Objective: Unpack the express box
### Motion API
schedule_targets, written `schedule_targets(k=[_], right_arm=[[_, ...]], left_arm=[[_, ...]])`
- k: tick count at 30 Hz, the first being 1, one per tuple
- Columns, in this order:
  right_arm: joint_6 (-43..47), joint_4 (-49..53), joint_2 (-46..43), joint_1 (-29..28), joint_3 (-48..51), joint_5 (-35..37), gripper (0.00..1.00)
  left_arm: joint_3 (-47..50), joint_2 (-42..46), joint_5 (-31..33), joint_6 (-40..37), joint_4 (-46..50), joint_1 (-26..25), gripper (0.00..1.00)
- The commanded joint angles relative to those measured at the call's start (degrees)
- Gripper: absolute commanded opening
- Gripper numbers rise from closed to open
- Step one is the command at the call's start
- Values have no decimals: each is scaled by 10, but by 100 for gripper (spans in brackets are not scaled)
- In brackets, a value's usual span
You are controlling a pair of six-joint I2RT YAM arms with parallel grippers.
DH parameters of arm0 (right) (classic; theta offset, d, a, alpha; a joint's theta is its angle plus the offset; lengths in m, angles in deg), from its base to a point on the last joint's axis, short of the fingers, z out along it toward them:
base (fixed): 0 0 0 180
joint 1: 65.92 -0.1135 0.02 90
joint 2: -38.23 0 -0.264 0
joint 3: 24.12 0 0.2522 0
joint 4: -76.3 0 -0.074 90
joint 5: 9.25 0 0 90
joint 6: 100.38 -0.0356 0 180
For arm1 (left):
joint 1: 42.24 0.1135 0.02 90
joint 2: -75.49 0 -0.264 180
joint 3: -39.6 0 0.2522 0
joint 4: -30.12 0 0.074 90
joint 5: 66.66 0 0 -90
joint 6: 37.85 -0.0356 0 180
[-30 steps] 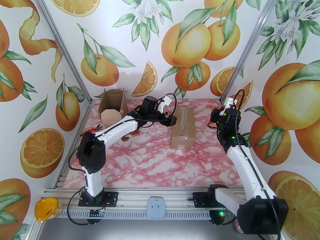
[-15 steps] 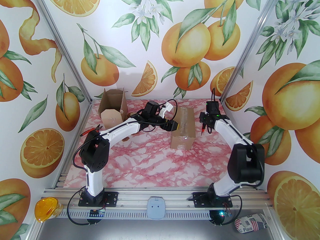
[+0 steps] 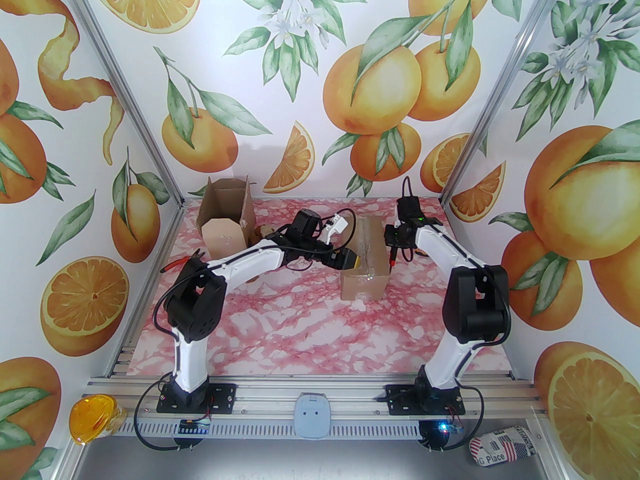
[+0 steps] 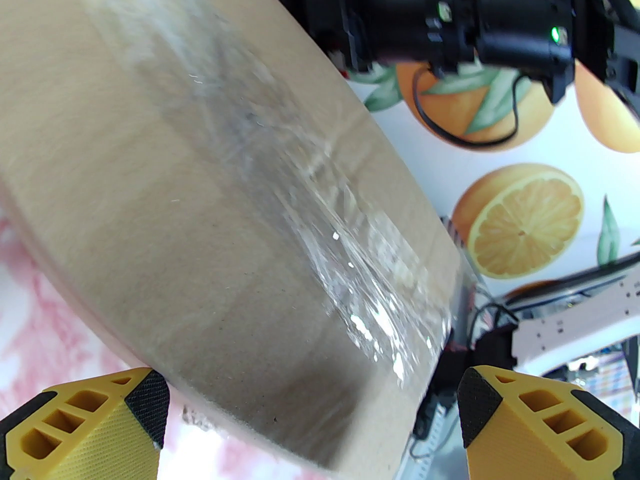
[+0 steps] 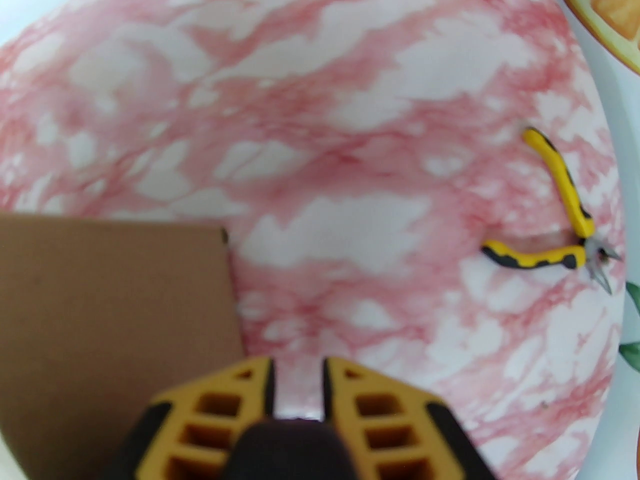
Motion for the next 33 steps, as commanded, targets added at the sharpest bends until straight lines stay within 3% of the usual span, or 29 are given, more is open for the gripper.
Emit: schedule_targets(k=[1,6,13,20,24,28,33], right_arm=[[7,26,1,-56,-19,-61,17],[-9,47,-17,-93,-10,-68,17],[-33,71,-59,-99,29,-53,19],[-9,83,-88,-92,13,-20,19],[4,40,-132,-92,10,2,20],[16,-71,-198,-93,44,-8,19],[15,-256,-266,-95,103,-72,17]], left_arm=[[23,49,-43,-17,7,-29,100],[62,104,-12,-58,94,-37,100],[153,234,116,-79,124,-23,100],[176,337,334,-143,122,-9,100],[155,324,412,-142,84,29,100],[128,273,390,-136,33,65,100],[-20,139,288,-191,126,90,100]])
